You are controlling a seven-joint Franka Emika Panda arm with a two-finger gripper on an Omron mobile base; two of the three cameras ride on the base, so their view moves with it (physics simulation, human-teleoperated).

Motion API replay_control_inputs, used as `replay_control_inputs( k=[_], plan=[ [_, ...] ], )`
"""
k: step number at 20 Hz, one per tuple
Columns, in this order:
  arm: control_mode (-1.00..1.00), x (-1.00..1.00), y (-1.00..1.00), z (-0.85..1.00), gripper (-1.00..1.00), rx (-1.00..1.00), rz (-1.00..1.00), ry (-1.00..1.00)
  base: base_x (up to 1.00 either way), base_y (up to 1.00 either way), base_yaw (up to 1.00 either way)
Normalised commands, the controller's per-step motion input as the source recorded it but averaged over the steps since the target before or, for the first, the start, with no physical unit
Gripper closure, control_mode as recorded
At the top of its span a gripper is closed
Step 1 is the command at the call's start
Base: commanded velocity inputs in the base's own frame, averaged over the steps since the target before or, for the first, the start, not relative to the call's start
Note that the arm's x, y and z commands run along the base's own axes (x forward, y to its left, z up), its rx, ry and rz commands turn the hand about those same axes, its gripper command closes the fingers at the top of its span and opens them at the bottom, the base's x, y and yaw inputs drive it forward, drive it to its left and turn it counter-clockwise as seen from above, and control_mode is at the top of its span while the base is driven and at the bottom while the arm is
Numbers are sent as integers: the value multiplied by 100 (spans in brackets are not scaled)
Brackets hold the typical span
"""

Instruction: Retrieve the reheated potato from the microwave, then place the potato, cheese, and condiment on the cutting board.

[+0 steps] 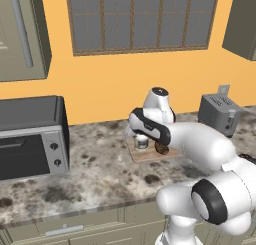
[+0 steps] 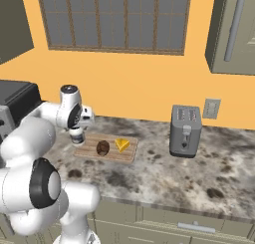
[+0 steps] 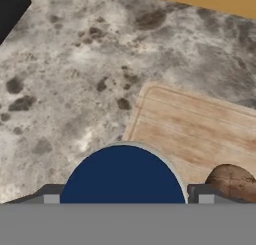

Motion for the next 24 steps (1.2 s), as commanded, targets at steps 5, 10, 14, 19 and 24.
replay_control_inputs(
  k=[5, 10, 14, 19, 24],
  plan=[
    [-100, 36, -30, 0, 100, 0, 0, 0, 0, 0, 0],
    [-100, 9, -24, -16, 100, 0, 0, 3, 0, 0, 0],
    [-100, 3, -2, -39, 100, 0, 0, 5, 0, 0, 0],
    [-100, 19, 0, -20, 100, 0, 0, 1, 0, 0, 0],
    [-100, 13, 0, -20, -100, 0, 0, 3, 0, 0, 0]
  ],
)
